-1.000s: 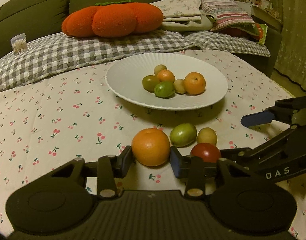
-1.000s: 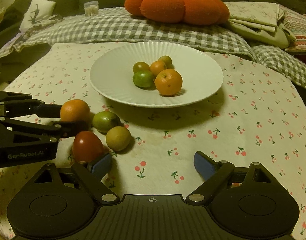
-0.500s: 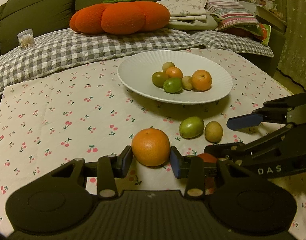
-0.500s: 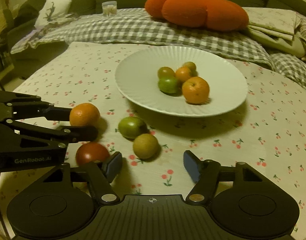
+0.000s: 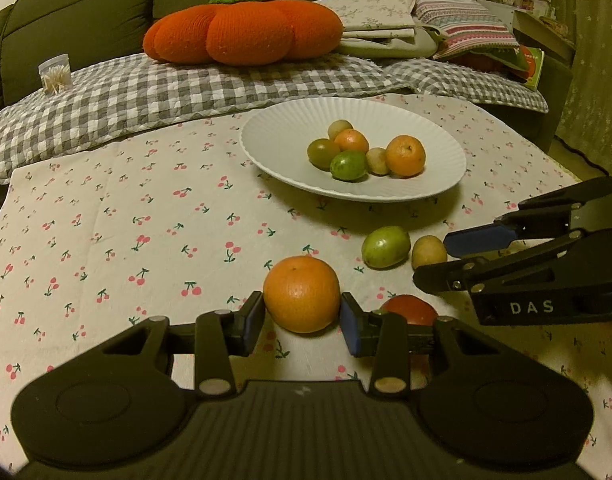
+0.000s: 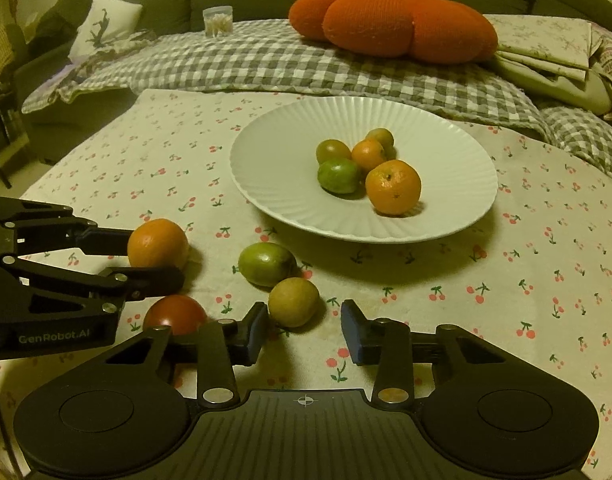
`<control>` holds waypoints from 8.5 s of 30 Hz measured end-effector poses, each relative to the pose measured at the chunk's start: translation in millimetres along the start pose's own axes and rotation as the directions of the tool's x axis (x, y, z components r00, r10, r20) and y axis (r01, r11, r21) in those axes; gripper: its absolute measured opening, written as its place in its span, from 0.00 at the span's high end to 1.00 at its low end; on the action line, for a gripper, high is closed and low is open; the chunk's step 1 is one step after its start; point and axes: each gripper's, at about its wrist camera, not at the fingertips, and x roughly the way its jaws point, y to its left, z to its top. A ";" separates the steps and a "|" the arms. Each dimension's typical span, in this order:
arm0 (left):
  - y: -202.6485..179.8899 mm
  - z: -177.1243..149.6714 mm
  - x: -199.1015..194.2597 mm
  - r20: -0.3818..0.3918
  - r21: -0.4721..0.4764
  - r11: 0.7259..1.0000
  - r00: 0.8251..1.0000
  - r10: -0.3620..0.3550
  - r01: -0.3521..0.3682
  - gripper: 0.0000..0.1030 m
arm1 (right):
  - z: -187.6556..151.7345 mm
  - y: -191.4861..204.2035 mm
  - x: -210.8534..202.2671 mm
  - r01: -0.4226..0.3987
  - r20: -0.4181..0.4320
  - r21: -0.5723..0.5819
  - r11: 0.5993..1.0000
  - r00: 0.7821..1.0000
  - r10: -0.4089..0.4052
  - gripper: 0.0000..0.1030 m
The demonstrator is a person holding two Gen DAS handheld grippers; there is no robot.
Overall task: Organize fruits
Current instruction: 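Grasp the large orange with the left gripper while the right gripper grasps the olive-yellow fruit, then carry the large orange in the left gripper and the olive-yellow fruit in the right gripper over the plate, then open the left gripper to drop the large orange while the right gripper drops its fruit, then withdraw both open grippers from the plate toward the tomato and lime, then grasp the red tomato with the left gripper while the right gripper grasps the green lime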
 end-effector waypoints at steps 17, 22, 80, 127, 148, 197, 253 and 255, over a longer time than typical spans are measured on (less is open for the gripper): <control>0.3 0.4 -0.1 -0.002 -0.001 1.000 1.000 0.000 0.000 0.62 | 4.3 4.4 1.7 -0.010 0.001 -0.006 1.000 1.000 0.010 0.75; 0.3 0.2 -0.3 -0.005 -0.003 1.000 1.000 0.000 0.000 0.63 | 4.7 6.0 0.9 -0.006 0.002 -0.014 1.000 1.000 0.006 0.75; -27.8 53.6 5.7 0.056 -0.042 0.997 0.997 -0.061 0.063 0.63 | 36.3 -30.8 -34.3 0.051 0.090 0.088 0.995 0.994 -0.059 0.75; -36.9 68.0 15.4 0.069 -0.058 0.996 0.996 -0.058 0.062 0.40 | 37.0 -80.8 -24.9 0.100 0.104 0.224 0.969 0.987 -0.126 0.52; -36.7 32.3 -13.8 -0.012 -0.052 0.998 1.000 -0.021 0.020 0.16 | 11.6 -70.4 -49.0 0.126 0.070 0.200 0.972 0.987 -0.142 0.28; -32.0 -5.4 -16.8 -0.061 -0.011 0.996 0.994 -0.085 0.085 0.66 | -29.0 -49.3 -42.3 0.143 -0.038 0.118 0.983 0.990 -0.139 0.08; 17.8 -10.8 -37.2 -0.078 -0.093 0.995 0.997 0.027 -0.034 0.66 | 21.1 25.6 18.1 0.025 -0.002 0.053 0.998 1.000 -0.025 0.68; 17.6 -10.7 -37.0 -0.077 -0.093 0.995 0.997 0.027 -0.034 0.66 | 20.9 26.3 17.8 0.027 0.000 0.046 0.999 1.000 -0.027 0.68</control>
